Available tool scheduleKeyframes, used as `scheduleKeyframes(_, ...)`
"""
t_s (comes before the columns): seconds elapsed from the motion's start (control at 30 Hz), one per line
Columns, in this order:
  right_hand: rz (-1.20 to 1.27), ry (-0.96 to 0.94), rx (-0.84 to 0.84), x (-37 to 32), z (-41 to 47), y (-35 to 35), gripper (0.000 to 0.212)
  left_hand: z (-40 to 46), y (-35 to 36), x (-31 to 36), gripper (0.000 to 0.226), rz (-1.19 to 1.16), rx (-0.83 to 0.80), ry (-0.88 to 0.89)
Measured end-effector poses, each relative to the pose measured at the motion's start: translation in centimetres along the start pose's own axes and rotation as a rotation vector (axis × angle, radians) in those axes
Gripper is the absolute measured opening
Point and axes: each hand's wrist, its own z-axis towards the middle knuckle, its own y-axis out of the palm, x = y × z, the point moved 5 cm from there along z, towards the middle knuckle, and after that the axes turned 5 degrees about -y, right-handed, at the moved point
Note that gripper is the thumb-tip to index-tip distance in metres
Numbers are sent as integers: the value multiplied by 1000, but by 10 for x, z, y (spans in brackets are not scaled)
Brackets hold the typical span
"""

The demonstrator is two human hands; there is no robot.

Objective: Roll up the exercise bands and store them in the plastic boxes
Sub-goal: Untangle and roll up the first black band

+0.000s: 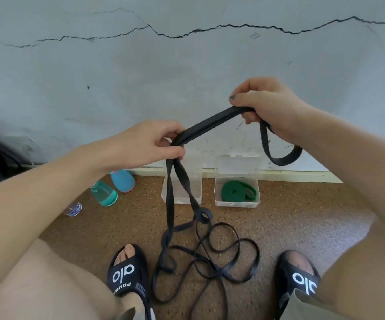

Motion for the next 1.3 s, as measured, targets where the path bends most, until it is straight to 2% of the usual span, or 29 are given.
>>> scheduleKeyframes(0.13,-273,99,-246,19,-8,9,19,-4,-7,2,13,91,39,36)
scheduleKeyframes(0.2,-201,136,-341,21,-15,22,29,-5,-7,6,11,114,43,55)
scheduleKeyframes(0.27,12,154,-385,14,-20,37,43,-5,-8,12,12,123,52,79)
scheduleKeyframes(0.33,50,133,-390,8,-22,54,51,-3,-8,15,14,121,67,89)
scheduleKeyframes(0.47,-223,30,-371,7,-27,80,50,1,-3,12,14,166,38,90)
scheduleKeyframes(0.63,5,-18,-259,-4,-20,68,46,2,3,8,34,120,40,94)
scheduleKeyframes(0.8,88,-29,-173,-9,-14,49,41,3,9,-6,2,91,-12,31)
scheduleKeyframes(0.9,138,-2,-86,-9,-10,31,42,0,7,-12,2,36,-43,3)
scheduleKeyframes(1.03,73,44,9,0,-6,14,40,-1,3,-15,9,47,-40,-24)
scheduleKeyframes(1.1,-34,93,1,7,-4,11,38,-1,-1,-15,9,78,8,-15)
scheduleKeyframes(1.2,-249,173,-126,19,-6,14,26,-4,-6,-10,8,87,54,15)
scheduleKeyframes(1.3,-105,198,-298,24,-13,28,40,-6,-7,-4,10,112,64,62)
